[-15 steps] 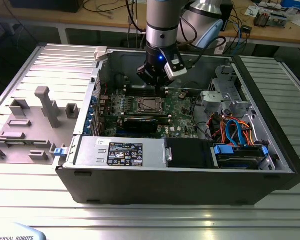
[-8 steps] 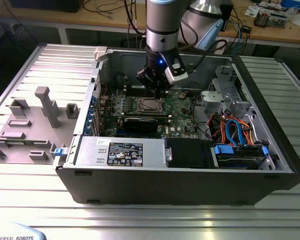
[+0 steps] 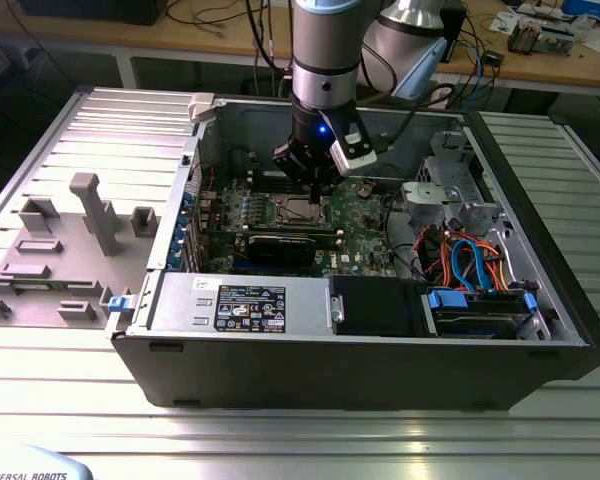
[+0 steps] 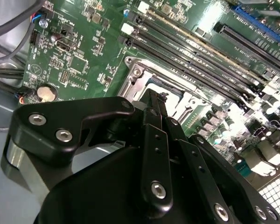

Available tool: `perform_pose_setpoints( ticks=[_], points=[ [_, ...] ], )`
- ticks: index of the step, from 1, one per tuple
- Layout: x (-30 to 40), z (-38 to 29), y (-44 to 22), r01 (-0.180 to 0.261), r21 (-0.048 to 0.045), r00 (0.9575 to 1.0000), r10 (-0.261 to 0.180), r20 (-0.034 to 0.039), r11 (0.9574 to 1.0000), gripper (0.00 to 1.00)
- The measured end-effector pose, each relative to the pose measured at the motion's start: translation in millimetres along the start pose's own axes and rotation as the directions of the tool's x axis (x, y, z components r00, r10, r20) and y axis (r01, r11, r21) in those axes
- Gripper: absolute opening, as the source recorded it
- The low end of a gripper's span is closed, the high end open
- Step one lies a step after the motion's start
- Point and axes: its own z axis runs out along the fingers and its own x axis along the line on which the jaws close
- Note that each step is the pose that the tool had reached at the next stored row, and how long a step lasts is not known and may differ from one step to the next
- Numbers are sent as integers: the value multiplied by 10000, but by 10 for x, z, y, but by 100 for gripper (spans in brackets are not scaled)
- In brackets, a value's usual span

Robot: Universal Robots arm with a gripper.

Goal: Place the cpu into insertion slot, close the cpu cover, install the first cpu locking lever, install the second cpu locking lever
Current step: 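Install the second cpu locking lever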

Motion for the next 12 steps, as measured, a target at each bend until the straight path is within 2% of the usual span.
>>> perform_pose_setpoints(
  ticks=[12],
  points=[
    [-1, 0, -26, 1, 1, 10000, -1, 0, 10000, 11]
  ],
)
